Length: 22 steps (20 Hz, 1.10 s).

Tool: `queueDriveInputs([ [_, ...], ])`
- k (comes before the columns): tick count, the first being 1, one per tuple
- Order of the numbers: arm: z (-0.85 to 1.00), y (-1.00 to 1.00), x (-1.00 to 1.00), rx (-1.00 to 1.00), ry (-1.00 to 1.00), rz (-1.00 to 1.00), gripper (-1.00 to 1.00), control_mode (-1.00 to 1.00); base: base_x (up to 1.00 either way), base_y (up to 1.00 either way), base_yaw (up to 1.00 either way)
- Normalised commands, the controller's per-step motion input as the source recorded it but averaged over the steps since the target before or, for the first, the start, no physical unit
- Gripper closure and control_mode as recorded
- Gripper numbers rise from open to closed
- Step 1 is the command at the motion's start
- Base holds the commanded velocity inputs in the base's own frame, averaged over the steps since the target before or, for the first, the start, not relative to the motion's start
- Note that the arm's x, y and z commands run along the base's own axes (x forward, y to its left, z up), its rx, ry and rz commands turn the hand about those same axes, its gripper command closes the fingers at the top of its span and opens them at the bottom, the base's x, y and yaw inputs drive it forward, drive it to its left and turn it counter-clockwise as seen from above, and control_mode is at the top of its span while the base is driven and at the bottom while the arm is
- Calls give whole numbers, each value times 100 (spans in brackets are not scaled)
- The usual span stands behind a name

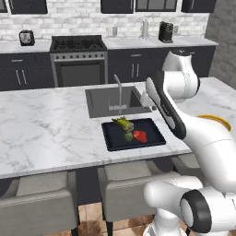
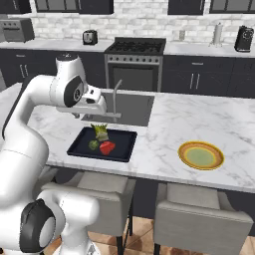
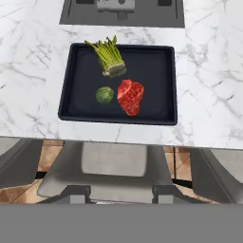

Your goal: Create a steak meal by picking up the steak and asparagus from the tray and placing them on the plate. Leave the brussel sprout on the tray.

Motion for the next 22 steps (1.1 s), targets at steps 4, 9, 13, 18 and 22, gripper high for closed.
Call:
queueDriveInputs([
  [4, -3, 0, -1, 0, 0, 0, -100, -100, 0, 0, 0],
  [9, -36, 0, -6, 0, 0, 0, -100, -100, 0, 0, 0],
  [13, -47, 0, 0, 0, 0, 1, -100, -100, 0, 0, 0],
  [18, -50, -1, 0, 0, 0, 3, -100, -100, 0, 0, 0],
  [22, -56, -13, 0, 0, 0, 3, -100, -100, 0, 0, 0],
])
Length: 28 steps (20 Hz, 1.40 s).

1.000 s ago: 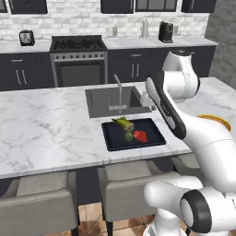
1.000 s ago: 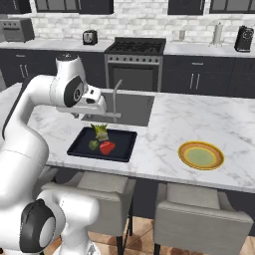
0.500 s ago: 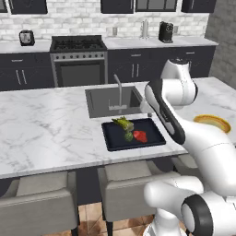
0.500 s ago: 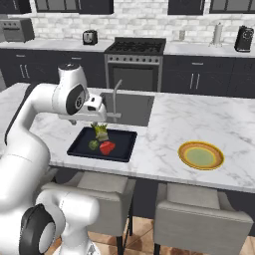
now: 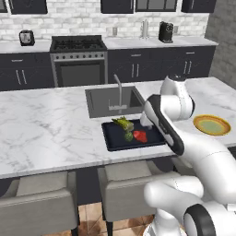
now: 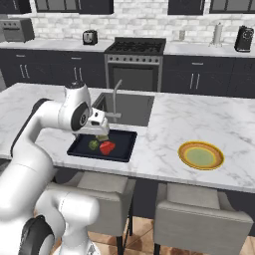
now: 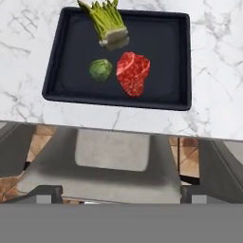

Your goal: Create a steak meal by picking up the steak and asparagus from the tray and placing them on the plate. Leave the brussel sprout on the tray.

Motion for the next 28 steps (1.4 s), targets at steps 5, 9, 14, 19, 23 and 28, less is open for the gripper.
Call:
queueDriveInputs([
  [5, -48, -16, 0, 0, 0, 5, -100, -100, 0, 0, 0],
  [9, -42, -10, 6, 0, 0, 10, -100, -100, 0, 0, 0],
  [14, -36, -4, 16, 0, 2, 9, -100, -100, 0, 0, 0],
  [19, -31, 0, 20, 0, 0, 9, -100, -100, 0, 0, 0],
  [23, -25, 0, 21, 0, 0, 8, -100, -100, 0, 0, 0],
  [28, -16, 0, 27, 0, 0, 7, -100, -100, 0, 0, 0],
])
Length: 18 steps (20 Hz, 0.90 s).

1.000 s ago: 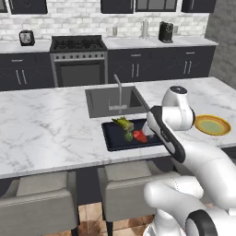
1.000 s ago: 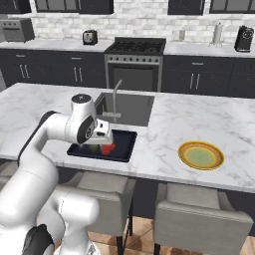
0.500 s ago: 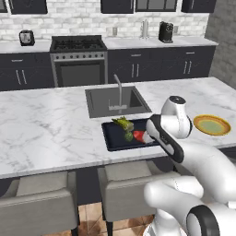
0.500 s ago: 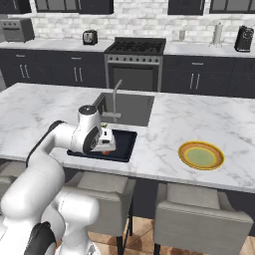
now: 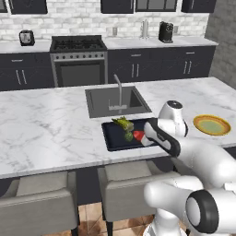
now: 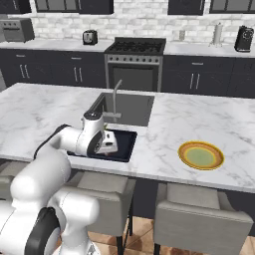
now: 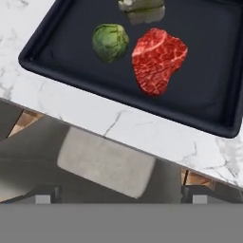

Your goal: Create a steak meal by picking up the steak and asparagus from the tray and placing them on the plate. Leave the brussel sprout on the tray.

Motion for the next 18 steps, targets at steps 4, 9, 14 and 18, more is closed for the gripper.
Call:
queueDriveInputs([
  [4, -15, 0, 28, 0, 0, 6, -100, -100, 0, 0, 0],
  [9, -11, 0, 35, 0, 1, 4, -100, -100, 0, 0, 0],
  [14, -6, 0, 28, 0, 0, 0, -100, -100, 0, 0, 0],
  [18, -10, 0, 26, 0, 0, 0, -100, -100, 0, 0, 0],
])
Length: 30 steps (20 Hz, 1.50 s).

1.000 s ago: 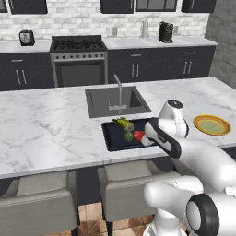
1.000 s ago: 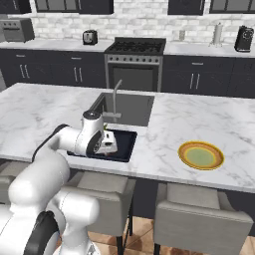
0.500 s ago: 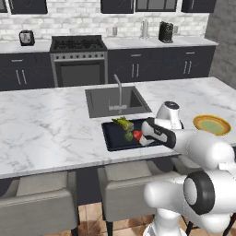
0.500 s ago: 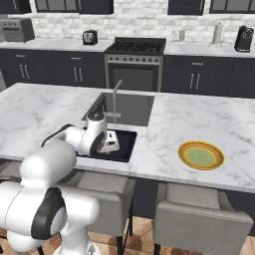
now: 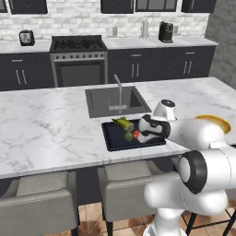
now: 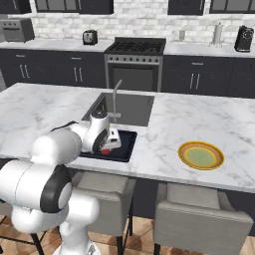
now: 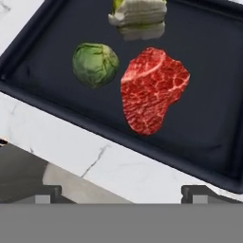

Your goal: Create a steak meal by picking up the steak and asparagus from the tray and placing them on the plate. Leave the brussel sprout on the tray.

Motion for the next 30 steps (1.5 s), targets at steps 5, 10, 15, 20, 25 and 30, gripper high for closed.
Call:
queueDriveInputs([
  [5, -17, 0, 27, 0, 0, 0, -100, -100, 0, 0, 0],
  [10, -22, 5, 32, 0, 0, 0, -100, -100, 0, 0, 0],
  [15, -25, 2, 34, 0, 1, 0, -100, -100, 0, 0, 0],
  [20, -22, 0, 35, 0, 1, 0, -100, -100, 0, 0, 0],
  [25, -25, 0, 34, 0, 4, 0, -100, -100, 0, 0, 0],
  [30, -35, 0, 19, 0, 8, 0, -100, -100, 0, 0, 0],
])
